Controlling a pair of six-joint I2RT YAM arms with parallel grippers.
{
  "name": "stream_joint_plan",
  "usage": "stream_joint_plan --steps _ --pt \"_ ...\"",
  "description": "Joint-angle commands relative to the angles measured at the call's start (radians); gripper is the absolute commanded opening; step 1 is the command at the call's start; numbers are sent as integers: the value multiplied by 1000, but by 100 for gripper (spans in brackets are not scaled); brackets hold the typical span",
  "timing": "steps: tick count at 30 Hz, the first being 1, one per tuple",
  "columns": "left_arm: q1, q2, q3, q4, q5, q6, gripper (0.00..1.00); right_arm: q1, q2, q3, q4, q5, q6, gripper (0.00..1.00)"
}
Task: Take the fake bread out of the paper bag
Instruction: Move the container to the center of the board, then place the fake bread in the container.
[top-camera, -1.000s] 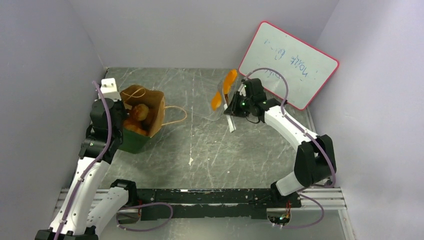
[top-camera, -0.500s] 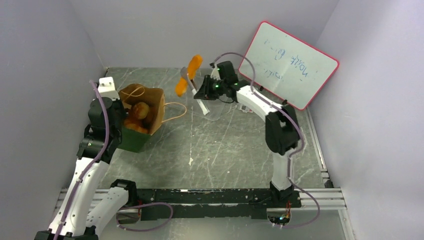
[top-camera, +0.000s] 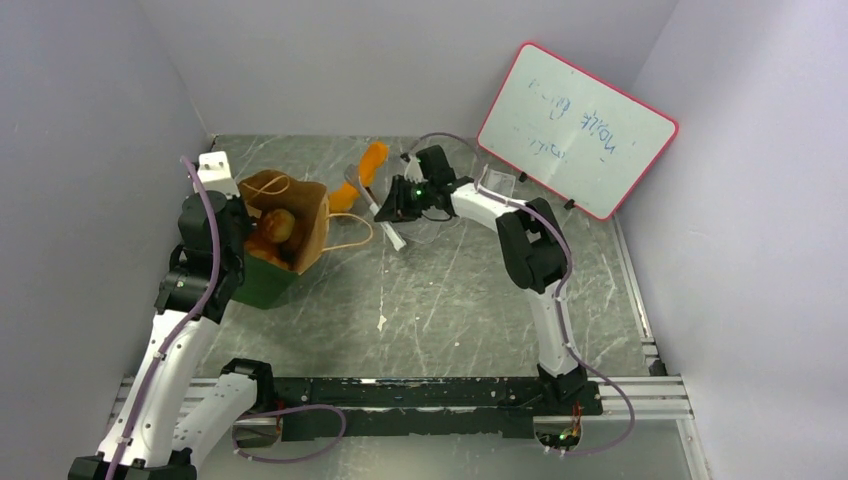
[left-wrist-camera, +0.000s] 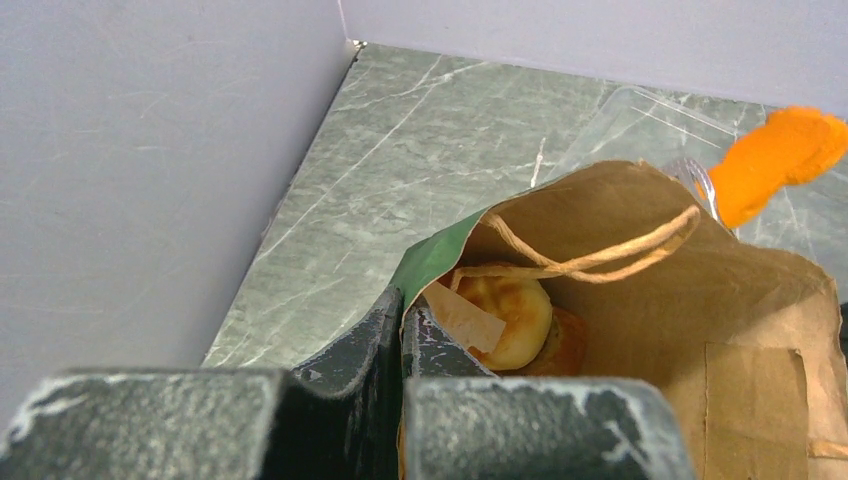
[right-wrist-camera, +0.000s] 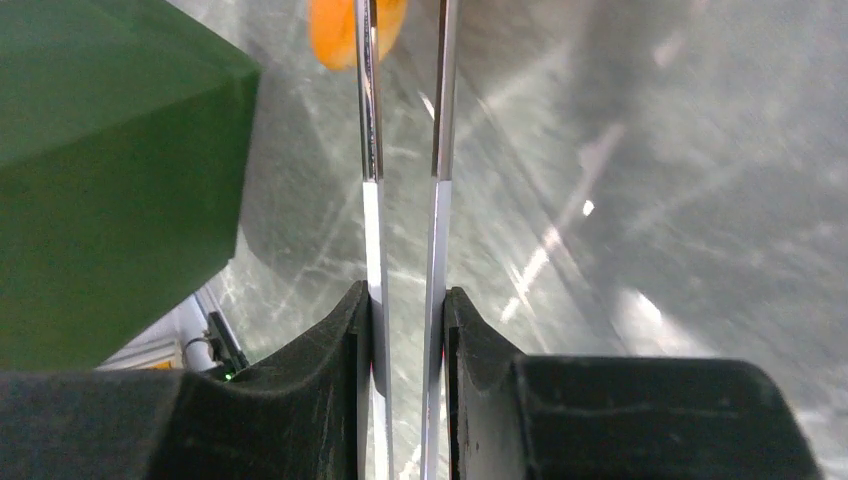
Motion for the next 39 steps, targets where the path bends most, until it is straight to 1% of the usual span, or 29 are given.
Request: stream_joint_plan --steps 1,7,11,17,21,24,26,28,35,39 --pt "10 -19 25 54 -23 -7 7 -29 -53 -143 70 -19 3 0" --pt "10 -22 11 65 -14 -11 7 -36 -154 -406 169 -9 22 0" --pt "11 -27 5 68 -11 -10 7 -37 -250 -564 238 2 50 0" --pt "12 -41 1 67 -8 -8 7 -36 -420 -752 233 38 49 0" --pt "13 -52 -4 66 -11 -6 7 -37 -513 -817 220 45 49 0" --pt "13 -52 -1 68 -7 -9 7 -37 -556 -782 192 27 39 0" --pt "13 -45 8 61 -4 -14 7 -36 -563 -715 149 18 20 0" --pt "13 -45 17 60 -3 -19 7 -34 -548 -606 103 4 -1 0" --pt "13 -54 42 52 0 -26 7 11 -391 -357 -6 -23 -35 1" --pt "14 -56 45 52 5 -28 7 58 -296 -260 -59 -54 -48 3"
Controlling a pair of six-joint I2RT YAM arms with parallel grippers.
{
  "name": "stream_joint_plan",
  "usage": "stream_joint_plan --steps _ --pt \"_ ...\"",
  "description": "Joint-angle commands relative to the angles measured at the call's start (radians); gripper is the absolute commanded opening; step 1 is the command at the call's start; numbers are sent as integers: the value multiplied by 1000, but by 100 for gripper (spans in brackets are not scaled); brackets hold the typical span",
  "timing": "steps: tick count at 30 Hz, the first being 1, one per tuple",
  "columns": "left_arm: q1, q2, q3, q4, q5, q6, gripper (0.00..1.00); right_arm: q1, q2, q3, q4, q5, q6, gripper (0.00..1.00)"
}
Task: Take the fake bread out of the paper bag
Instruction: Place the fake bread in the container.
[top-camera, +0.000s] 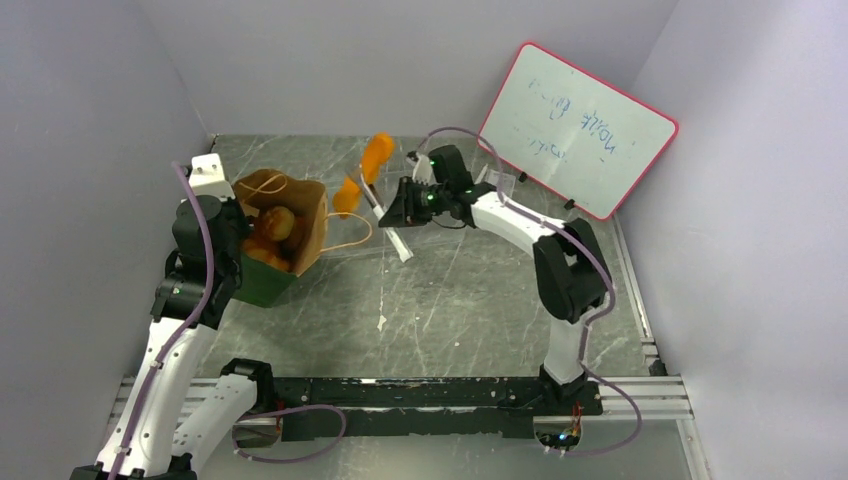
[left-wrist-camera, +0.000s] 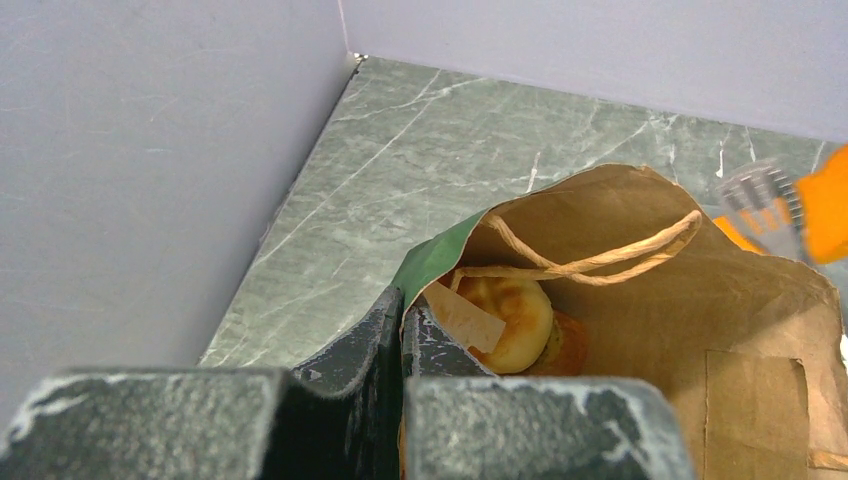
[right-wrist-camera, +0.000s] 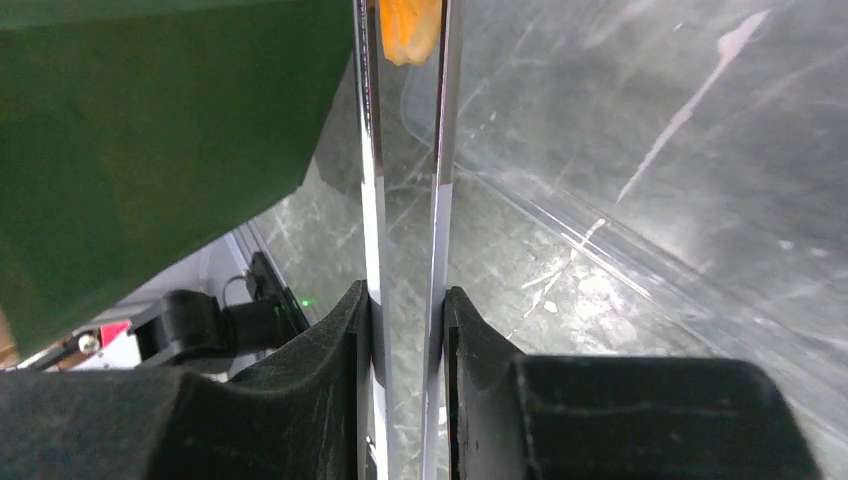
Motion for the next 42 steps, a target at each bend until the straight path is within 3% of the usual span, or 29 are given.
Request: stream_joint_plan --steps 1,9,21,32,42 --pt "10 -21 47 53 7 -12 7 57 102 83 -106 -51 -39 4" --pt "11 -16 53 67 18 -7 7 89 147 108 -110 -57 -34 11" --pt "11 -4 35 89 32 -15 7 89 285 158 14 -157 93 42" --pt "11 -2 18 101 31 -11 7 81 292 146 43 -135 147 43" --pt "13 -2 -5 124 43 -23 7 76 209 225 -201 102 21 43"
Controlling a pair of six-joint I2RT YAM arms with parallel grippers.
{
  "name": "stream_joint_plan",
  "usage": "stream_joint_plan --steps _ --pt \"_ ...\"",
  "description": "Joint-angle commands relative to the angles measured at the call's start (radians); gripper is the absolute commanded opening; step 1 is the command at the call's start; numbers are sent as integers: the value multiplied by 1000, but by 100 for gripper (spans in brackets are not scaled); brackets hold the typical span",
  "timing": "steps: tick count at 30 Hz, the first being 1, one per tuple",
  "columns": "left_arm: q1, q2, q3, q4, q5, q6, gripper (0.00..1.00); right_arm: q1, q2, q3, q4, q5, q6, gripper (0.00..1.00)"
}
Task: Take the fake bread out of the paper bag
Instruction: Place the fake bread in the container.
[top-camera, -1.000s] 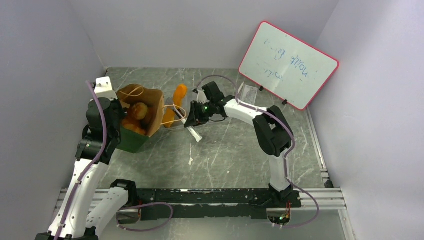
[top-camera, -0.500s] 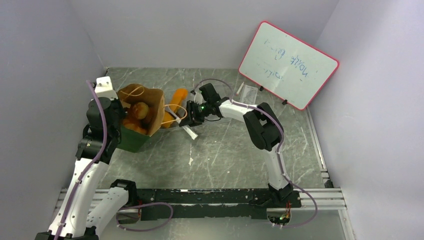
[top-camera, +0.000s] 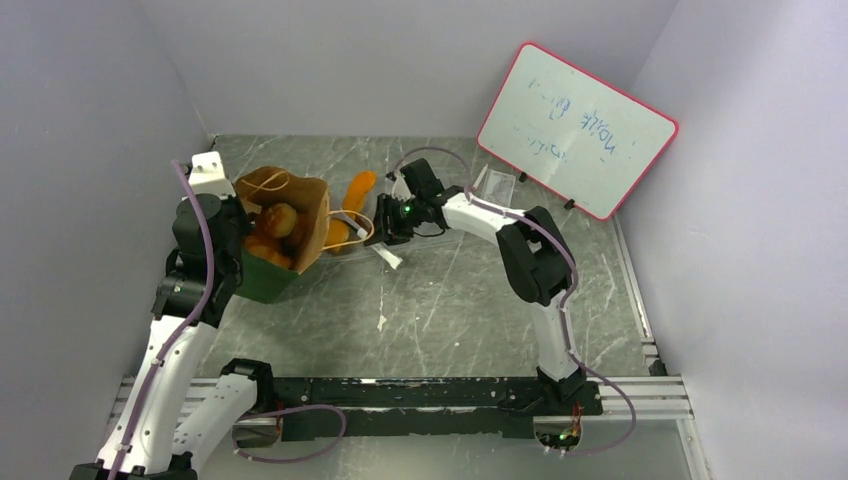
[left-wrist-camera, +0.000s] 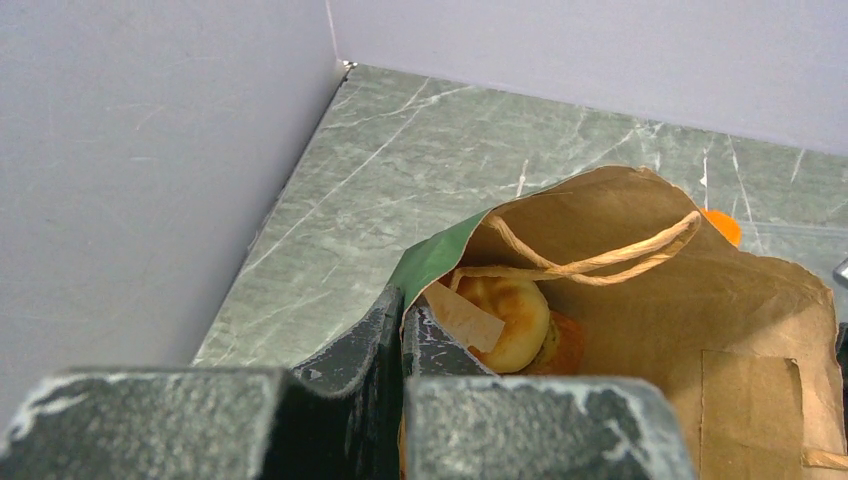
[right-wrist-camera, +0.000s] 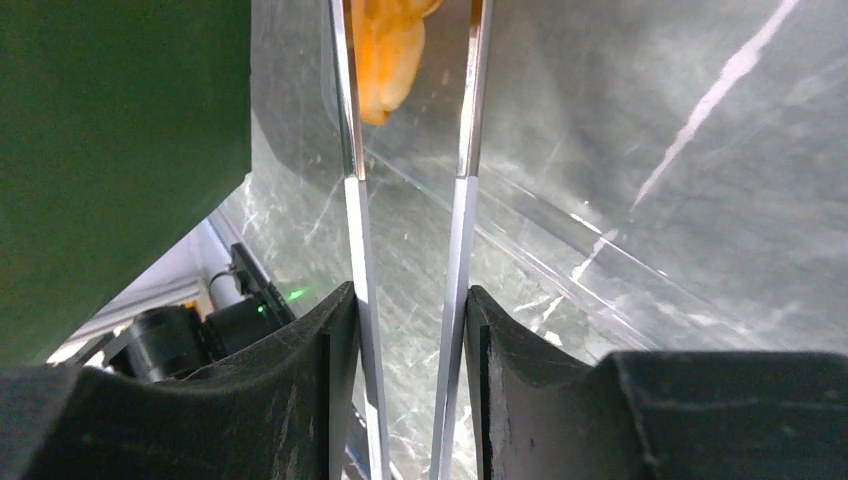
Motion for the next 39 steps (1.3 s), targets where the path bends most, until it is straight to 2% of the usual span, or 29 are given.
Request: stream_joint_plan --steps 1,13,27,39 --pt "12 -10 -8 102 29 -18 7 -2 -65 69 -112 138 -59 43" --pt "12 -6 20 110 39 -21 7 94 56 377 -351 289 -133 43" --pt "14 -8 27 113 38 -15 7 108 4 334 -385 352 -154 41" --pt "16 -13 36 99 31 0 7 98 -140 157 -241 290 -85 40"
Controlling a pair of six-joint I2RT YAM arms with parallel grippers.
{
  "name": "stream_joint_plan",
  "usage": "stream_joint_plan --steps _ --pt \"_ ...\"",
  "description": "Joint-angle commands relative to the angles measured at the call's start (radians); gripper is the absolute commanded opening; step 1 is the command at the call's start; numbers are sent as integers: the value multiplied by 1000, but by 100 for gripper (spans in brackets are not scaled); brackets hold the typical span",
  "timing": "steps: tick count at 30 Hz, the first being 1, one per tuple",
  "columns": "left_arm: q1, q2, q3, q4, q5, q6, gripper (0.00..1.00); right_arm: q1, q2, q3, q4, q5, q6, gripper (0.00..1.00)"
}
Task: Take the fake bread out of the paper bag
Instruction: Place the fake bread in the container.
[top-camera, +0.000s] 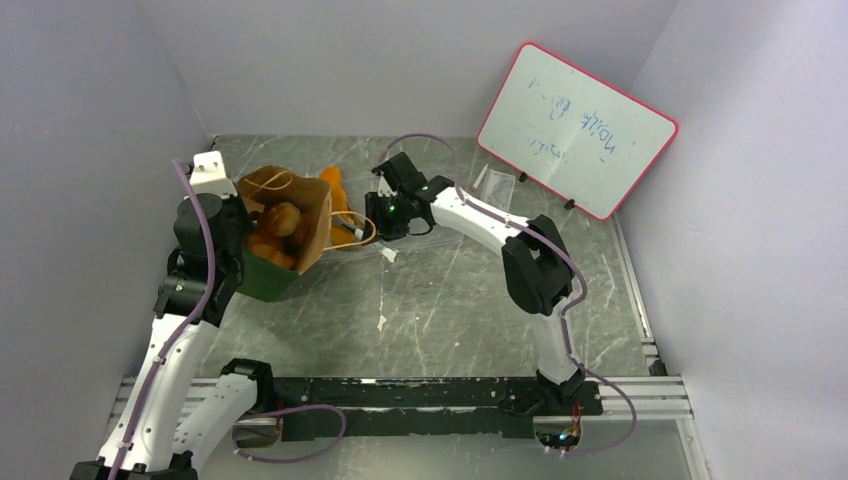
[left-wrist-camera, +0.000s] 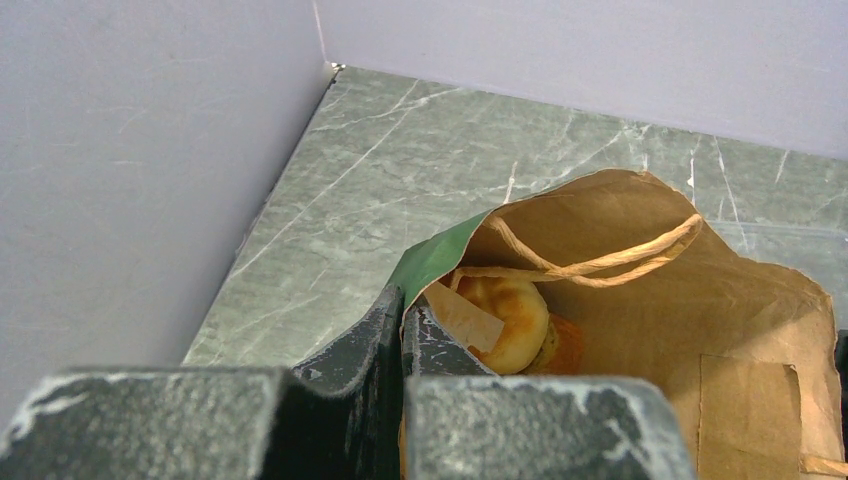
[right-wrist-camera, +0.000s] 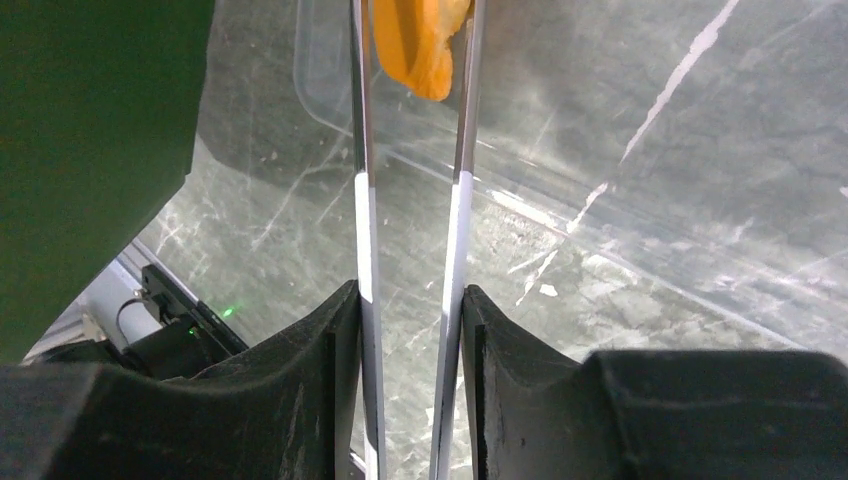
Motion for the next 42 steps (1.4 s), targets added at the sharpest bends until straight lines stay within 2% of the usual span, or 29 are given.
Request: stream_joint_plan --steps 1,30,42 --pt "14 -18 49 71 10 5 7 -10 -101 -35 77 -28 39 40" --pt "15 -19 40 38 31 0 7 -76 -258 -278 209 -115 87 43" --pt "16 -24 26 47 83 5 7 -105 -322 -346 236 -131 93 43"
